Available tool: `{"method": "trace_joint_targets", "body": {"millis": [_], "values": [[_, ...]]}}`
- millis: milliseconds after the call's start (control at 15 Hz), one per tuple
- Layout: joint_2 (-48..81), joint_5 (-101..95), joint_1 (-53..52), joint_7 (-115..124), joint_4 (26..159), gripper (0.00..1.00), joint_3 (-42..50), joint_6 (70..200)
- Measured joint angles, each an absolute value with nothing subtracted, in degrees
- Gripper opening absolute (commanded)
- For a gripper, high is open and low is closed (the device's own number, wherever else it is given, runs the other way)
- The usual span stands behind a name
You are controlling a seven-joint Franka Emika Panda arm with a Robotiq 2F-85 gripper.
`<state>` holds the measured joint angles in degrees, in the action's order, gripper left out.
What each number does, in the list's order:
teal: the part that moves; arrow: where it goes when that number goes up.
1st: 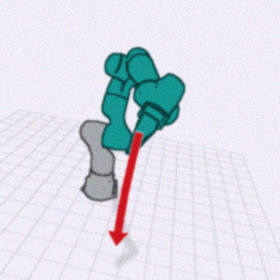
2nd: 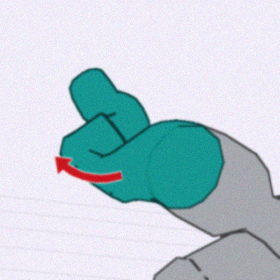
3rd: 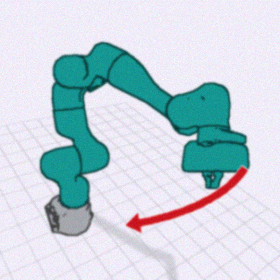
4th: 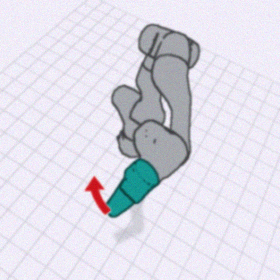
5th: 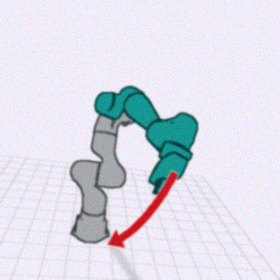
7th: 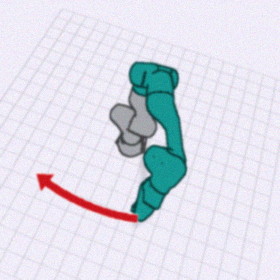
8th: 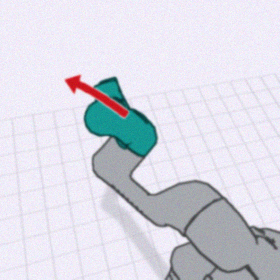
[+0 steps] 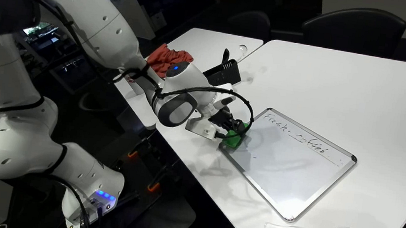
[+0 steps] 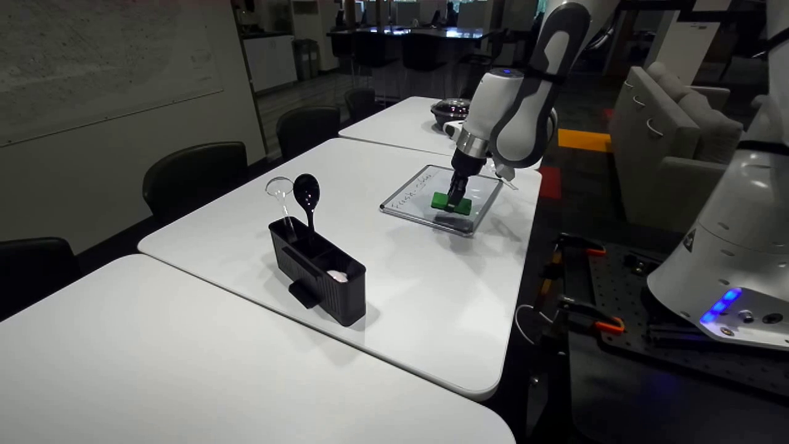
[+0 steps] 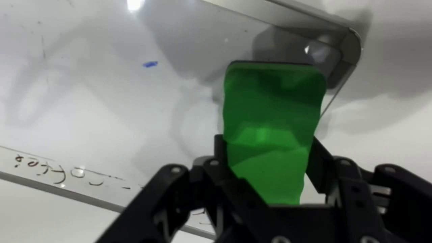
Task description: Use the green board eraser to erase the writing on the white board
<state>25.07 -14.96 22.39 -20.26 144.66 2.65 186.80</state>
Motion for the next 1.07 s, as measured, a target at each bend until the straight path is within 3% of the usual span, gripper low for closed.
{"method": "trace_joint_targets", "body": {"millis": [267, 533, 800, 1067], "values": [[15.6, -18.9, 20.7, -20.3, 150.2, 0.32, -2.4, 185.2], [13.6, -19.1, 21.0, -20.4, 148.4, 0.32, -10.1, 174.0], [16.2, -21.3, 11.3, -21.2, 144.3, 0.32, -4.3, 166.4], [20.6, -29.1, 2.3, -19.5, 141.5, 0.32, 3.9, 169.0]]}}
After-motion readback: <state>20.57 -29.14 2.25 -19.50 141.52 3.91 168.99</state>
